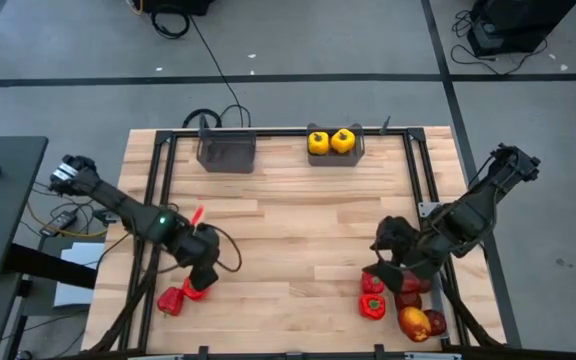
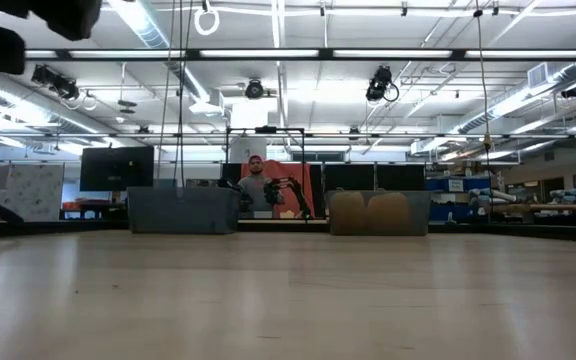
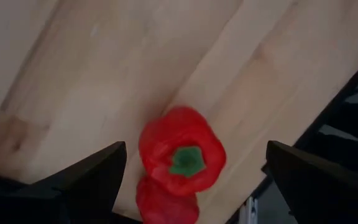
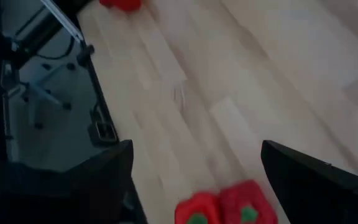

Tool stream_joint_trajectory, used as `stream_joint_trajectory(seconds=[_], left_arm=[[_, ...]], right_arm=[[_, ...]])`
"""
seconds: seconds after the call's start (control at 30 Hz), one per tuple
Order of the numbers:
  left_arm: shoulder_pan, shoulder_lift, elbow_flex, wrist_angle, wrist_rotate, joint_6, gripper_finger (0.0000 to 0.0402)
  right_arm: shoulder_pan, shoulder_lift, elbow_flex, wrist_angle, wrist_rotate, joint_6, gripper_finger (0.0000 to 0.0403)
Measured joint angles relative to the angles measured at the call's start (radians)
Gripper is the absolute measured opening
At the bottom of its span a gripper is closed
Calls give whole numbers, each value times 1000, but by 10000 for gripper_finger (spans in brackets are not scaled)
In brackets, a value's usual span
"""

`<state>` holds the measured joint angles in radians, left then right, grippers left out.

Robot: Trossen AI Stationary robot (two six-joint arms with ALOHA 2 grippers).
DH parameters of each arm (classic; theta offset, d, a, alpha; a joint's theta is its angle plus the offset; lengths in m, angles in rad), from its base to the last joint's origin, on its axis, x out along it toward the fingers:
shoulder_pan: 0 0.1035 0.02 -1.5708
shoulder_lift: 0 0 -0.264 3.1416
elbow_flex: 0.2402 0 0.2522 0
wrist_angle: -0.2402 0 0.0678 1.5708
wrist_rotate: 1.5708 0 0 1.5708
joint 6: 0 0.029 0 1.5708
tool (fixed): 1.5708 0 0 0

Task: Sort produce into baskets
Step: Put the red bell pepper into the left black bin

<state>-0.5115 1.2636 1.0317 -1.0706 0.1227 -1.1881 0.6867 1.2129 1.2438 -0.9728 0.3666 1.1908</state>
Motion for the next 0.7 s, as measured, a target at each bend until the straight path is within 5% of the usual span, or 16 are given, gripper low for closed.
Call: stream_joint_trajectory(seconds=[0.37,0.7], left_arm=[[-133,11,-3,48,-24,-235,393],[-178,101,-3,21,-74,-284,399]], right_arm=[[-79,6,0,33,5,-144,362],[-83,8,0,63,-1,-191,362]])
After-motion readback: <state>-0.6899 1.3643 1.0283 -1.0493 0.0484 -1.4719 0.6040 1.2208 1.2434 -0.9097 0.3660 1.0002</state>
